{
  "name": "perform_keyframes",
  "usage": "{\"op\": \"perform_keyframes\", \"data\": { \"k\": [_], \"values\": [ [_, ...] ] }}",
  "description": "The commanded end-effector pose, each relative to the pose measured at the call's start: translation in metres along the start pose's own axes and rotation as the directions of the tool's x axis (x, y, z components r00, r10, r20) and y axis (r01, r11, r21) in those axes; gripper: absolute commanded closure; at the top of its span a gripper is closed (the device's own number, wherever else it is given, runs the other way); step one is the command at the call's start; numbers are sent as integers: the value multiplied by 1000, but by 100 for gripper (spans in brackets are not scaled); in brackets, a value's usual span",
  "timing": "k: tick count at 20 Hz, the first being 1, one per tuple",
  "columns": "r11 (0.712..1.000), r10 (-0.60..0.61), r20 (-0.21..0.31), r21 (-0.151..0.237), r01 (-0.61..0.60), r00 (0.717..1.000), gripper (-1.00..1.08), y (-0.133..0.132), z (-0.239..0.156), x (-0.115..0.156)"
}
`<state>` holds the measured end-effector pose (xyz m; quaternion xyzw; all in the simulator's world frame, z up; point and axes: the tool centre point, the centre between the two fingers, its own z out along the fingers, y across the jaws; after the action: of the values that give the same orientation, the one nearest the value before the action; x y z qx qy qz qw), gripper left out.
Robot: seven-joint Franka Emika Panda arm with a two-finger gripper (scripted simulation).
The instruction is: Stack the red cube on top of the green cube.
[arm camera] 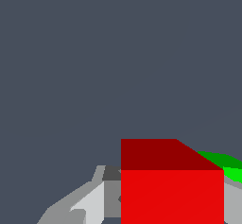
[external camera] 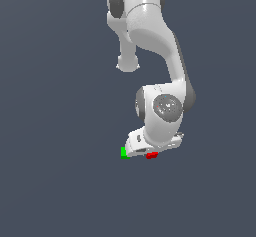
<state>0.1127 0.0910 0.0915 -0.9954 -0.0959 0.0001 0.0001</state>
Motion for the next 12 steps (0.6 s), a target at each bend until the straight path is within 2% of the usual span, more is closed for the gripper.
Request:
{"op": "perform_keyframes", "data": {
  "k": [1, 7, 12],
  "values": [
    [1000, 0, -1, 0, 0, 1000, 108, 22, 7, -10],
    [1000, 0, -1, 0, 0, 1000, 108, 69, 22, -29],
    [1000, 0, 0, 0, 0, 1000, 108, 93, 30, -38]
  ]
}}
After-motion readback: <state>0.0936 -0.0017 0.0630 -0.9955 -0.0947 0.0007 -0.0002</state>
